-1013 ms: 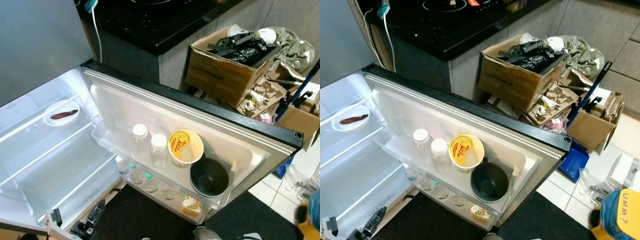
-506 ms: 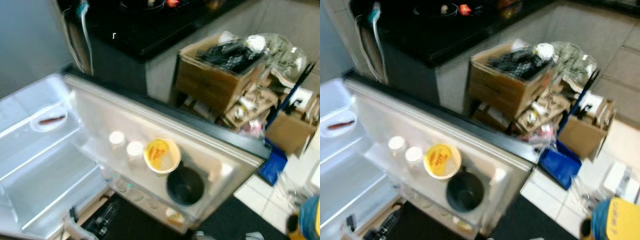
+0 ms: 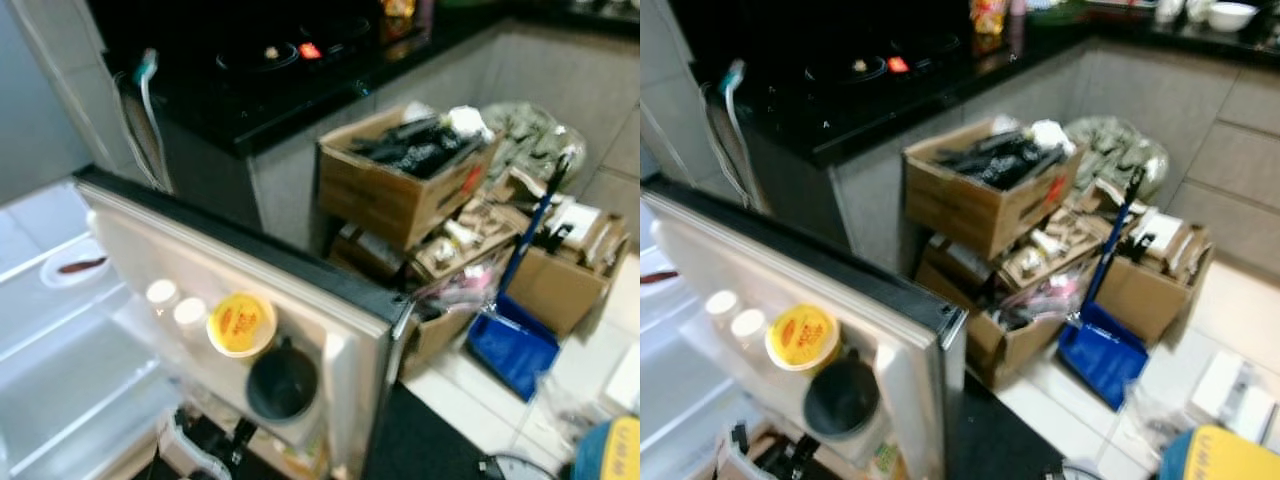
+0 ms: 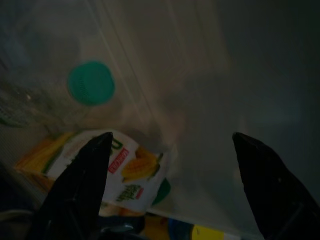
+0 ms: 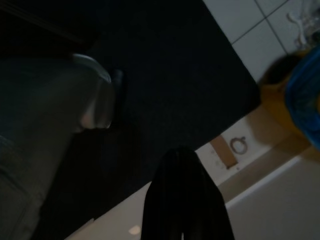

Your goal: Restocking fridge

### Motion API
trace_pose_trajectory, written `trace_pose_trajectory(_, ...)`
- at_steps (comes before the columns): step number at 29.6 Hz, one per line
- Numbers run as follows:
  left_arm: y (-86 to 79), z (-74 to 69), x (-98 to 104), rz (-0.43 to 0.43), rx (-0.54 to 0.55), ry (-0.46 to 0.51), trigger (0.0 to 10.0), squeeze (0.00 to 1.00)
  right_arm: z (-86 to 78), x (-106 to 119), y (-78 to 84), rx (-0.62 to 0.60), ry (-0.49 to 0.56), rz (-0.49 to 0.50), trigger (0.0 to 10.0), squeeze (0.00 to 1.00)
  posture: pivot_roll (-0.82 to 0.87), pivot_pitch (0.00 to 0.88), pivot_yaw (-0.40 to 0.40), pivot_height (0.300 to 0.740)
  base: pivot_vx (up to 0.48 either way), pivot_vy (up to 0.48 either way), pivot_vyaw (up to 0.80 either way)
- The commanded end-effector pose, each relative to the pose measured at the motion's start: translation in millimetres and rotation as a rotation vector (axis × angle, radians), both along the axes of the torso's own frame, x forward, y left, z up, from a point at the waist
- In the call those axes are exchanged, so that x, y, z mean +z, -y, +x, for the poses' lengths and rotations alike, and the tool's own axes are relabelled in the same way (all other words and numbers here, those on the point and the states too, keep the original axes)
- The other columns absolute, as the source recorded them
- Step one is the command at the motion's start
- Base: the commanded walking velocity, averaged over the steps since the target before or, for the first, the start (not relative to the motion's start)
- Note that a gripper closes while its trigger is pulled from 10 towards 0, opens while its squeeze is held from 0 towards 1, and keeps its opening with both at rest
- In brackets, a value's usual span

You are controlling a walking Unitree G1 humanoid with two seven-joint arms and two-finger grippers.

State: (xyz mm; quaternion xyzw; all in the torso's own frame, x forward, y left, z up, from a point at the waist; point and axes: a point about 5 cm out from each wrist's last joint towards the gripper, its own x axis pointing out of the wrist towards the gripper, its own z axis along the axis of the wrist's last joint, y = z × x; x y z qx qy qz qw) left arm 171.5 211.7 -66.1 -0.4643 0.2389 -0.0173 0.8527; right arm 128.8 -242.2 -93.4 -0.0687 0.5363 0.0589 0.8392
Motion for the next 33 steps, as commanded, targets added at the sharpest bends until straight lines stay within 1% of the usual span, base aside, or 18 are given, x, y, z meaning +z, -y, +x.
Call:
trace_pose_trajectory(1, -4.3, -3.8, -2.6, 0.041, 0.002, -0.038, 10.0, 0.00, -3.0, -1.4, -0.9, 0.002, -0.015, -0.003, 10.0, 0.00, -0.06, 0.004, 0.008, 0.740, 0.000, 0.000, 0.00)
trace_pose_trajectory(2, -5.3, -4.3, -3.5, 0.058, 0.010, -0.054, 10.0, 0.00, -1.3, -0.6, 0.1, 0.003, -0.013, -0.007, 10.0, 0.00, -0.06, 0.000, 0.009, 0.740, 0.000, 0.000, 0.00)
trace_pose_trajectory(3, -5.3, -4.3, -3.5, 0.058, 0.010, -0.054, 10.0, 0.00, -1.3, -0.6, 0.1, 0.003, -0.013, -0.007, 10.0, 0.00, -0.06, 0.000, 0.009, 0.740, 0.000, 0.000, 0.00)
trace_pose_trajectory(4, -6.1, -6.0, -5.7, 0.086, 0.015, -0.089, 10.0, 0.00, 0.2, 0.0, 0.8, 0.004, -0.011, -0.011, 10.0, 0.00, -0.06, 0.000, 0.012, 0.740, 0.000, 0.000, 0.00)
trace_pose_trajectory(5, -6.1, -6.0, -5.7, 0.086, 0.015, -0.089, 10.0, 0.00, 0.2, 0.0, 0.8, 0.004, -0.011, -0.011, 10.0, 0.00, -0.06, 0.000, 0.012, 0.740, 0.000, 0.000, 0.00)
trace_pose_trajectory(6, -6.1, -8.1, -8.5, 0.117, 0.013, -0.133, 10.0, 0.00, 1.6, 0.5, 1.3, 0.006, -0.010, -0.017, 10.0, 0.00, -0.06, 0.000, 0.015, 0.740, 0.000, 0.000, 0.00)
trace_pose_trajectory(7, -5.7, -8.6, -9.4, 0.126, 0.010, -0.148, 10.0, 0.00, 1.9, 0.5, 1.4, 0.006, -0.011, -0.018, 10.0, 0.00, -0.06, 0.000, 0.015, 0.740, 0.000, 0.000, 0.00)
trace_pose_trajectory(12, -1.0, -5.5, -9.9, 0.139, -0.004, -0.159, 10.0, 0.00, 3.3, 0.8, 1.0, 0.013, -0.012, -0.022, 10.0, 0.00, -0.06, 0.000, 0.016, 0.740, -0.236, 0.000, 0.00)
trace_pose_trajectory(18, 8.4, -2.0, -10.8, 0.163, -0.052, -0.168, 10.0, 0.00, 6.0, 1.5, 0.6, 0.029, -0.010, -0.035, 10.0, 0.00, -0.06, 0.000, 0.014, 0.740, -0.361, 0.000, 0.00)
trace_pose_trajectory(21, 9.0, -2.3, -11.2, 0.164, -0.052, -0.171, 10.0, 0.00, 6.3, 1.6, 0.6, 0.033, -0.011, -0.038, 10.0, 0.00, -0.06, 0.000, 0.014, 0.740, -0.409, 0.000, 0.00)
trace_pose_trajectory(23, 10.4, -5.4, -12.9, 0.172, -0.067, -0.181, 10.0, 0.00, 8.4, 2.2, 1.3, 0.047, -0.006, -0.068, 10.0, 0.00, -0.06, 0.000, 0.018, 0.740, -0.439, 0.000, 0.00)
trace_pose_trajectory(31, 9.5, -8.2, -14.1, 0.186, -0.078, -0.191, 10.0, 0.00, 13.1, 3.1, -2.3, 0.052, 0.008, -0.050, 10.0, 0.00, -0.06, 0.000, 0.019, 0.740, -0.436, 0.000, 0.00)
trace_pose_trajectory(33, 9.0, -8.3, -14.1, 0.187, -0.077, -0.193, 10.0, 0.00, 14.1, 3.3, -3.0, 0.062, 0.007, -0.050, 10.0, 0.00, -0.06, 0.000, 0.019, 0.740, -0.420, 0.000, 0.76)
